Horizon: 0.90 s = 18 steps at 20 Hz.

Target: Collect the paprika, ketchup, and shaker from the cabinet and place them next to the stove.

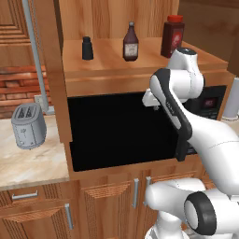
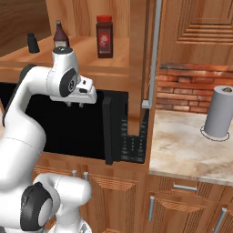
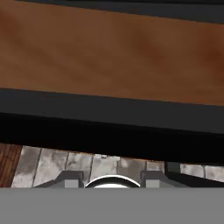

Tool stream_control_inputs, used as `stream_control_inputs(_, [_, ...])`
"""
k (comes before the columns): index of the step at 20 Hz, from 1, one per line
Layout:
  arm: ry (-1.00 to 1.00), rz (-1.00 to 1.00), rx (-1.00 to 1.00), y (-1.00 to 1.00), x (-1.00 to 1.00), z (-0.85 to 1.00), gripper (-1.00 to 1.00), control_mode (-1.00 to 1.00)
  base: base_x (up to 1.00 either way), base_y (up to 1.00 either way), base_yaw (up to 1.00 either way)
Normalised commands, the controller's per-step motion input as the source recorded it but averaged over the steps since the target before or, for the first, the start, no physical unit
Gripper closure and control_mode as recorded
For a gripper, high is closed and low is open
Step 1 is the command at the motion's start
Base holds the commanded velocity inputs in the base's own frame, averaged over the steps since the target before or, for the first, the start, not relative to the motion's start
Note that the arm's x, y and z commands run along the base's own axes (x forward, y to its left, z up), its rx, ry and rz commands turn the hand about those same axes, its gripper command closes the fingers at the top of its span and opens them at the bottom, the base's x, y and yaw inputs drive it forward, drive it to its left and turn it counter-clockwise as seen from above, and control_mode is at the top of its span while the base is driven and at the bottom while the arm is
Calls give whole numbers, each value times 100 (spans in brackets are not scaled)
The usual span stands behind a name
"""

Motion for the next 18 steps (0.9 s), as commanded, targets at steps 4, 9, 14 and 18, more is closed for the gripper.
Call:
stream_control_inputs(4, [0,0,0,0,-8,0,-100,-100,0,0,0])
stream_control_inputs(9, [-20,-2,0,-21,-33,-3,-100,-100,0,0,0])
stream_control_inputs(14, [-41,-5,0,-45,-33,23,-100,-100,0,0,0])
stream_control_inputs(18, [-33,-9,0,-28,-6,56,-100,-100,0,0,0])
